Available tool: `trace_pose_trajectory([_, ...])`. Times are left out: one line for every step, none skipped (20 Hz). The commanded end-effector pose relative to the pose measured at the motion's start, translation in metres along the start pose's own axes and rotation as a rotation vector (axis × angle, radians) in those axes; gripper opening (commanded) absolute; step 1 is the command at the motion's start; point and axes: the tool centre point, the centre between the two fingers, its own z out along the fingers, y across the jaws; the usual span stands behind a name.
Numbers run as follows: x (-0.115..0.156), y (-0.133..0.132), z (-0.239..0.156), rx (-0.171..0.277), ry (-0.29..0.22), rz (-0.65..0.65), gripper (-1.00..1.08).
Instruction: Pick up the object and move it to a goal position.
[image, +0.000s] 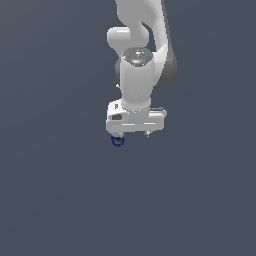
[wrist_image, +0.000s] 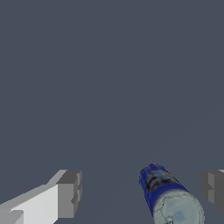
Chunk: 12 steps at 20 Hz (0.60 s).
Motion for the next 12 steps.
trace_pose_trajectory([0.0,0.0,0.0,0.0,0.0,0.0,1.0])
trace_pose_trajectory([0.0,0.0,0.0,0.0,0.0,0.001,1.0])
trace_pose_trajectory([0.0,0.002,-0.001,0.0,0.001,0.005,1.0])
trace_pose_trajectory([0.0,0.005,-0.002,0.0,0.002,0.011,1.0])
trace_pose_trajectory([0.0,0.008,-0.003,-0.001,0.003,0.019,1.0])
trace_pose_trajectory([0.0,0.012,-0.005,-0.001,0.005,0.03,1.0])
trace_pose_trajectory([0.0,0.018,-0.007,-0.001,0.008,0.042,1.0])
trace_pose_trajectory([0.0,0.022,-0.009,-0.002,0.01,0.053,1.0])
trace_pose_trajectory([0.0,0.026,-0.01,-0.002,0.012,0.061,1.0])
trace_pose_trajectory([0.0,0.029,-0.011,-0.002,0.013,0.067,1.0])
trace_pose_trajectory([0.0,0.031,-0.012,-0.002,0.014,0.07,1.0])
trace_pose_trajectory([0.0,0.031,-0.013,-0.002,0.015,0.071,1.0])
